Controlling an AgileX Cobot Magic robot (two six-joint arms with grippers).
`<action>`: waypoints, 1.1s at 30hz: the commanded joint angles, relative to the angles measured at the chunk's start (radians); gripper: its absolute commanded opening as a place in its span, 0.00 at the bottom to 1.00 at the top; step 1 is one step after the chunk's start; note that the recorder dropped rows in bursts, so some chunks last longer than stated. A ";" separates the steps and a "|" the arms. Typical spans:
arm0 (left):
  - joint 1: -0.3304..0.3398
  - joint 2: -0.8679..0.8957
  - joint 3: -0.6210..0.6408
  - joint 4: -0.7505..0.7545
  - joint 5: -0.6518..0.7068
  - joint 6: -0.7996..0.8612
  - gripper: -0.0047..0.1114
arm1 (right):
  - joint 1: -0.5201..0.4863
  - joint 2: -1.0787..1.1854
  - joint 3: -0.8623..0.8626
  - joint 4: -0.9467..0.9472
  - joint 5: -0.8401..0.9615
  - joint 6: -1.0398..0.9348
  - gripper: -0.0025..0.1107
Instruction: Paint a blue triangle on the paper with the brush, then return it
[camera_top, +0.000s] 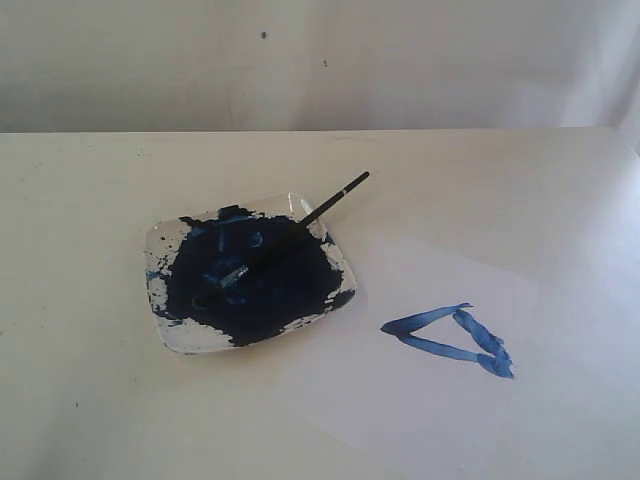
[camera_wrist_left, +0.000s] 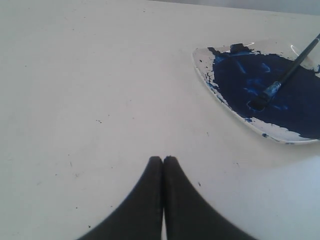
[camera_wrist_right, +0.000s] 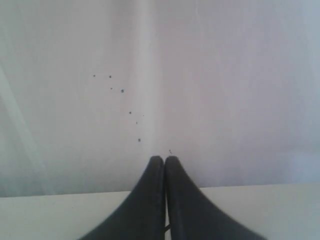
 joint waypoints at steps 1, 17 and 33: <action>0.002 -0.004 0.003 -0.011 -0.003 -0.007 0.04 | 0.000 -0.084 0.103 -0.002 0.012 -0.011 0.02; 0.002 -0.004 0.003 -0.011 -0.005 -0.007 0.04 | 0.000 -0.255 0.347 0.180 0.023 0.151 0.02; 0.002 -0.004 0.003 -0.011 -0.005 -0.007 0.04 | 0.000 -0.302 0.504 1.410 0.729 -0.722 0.02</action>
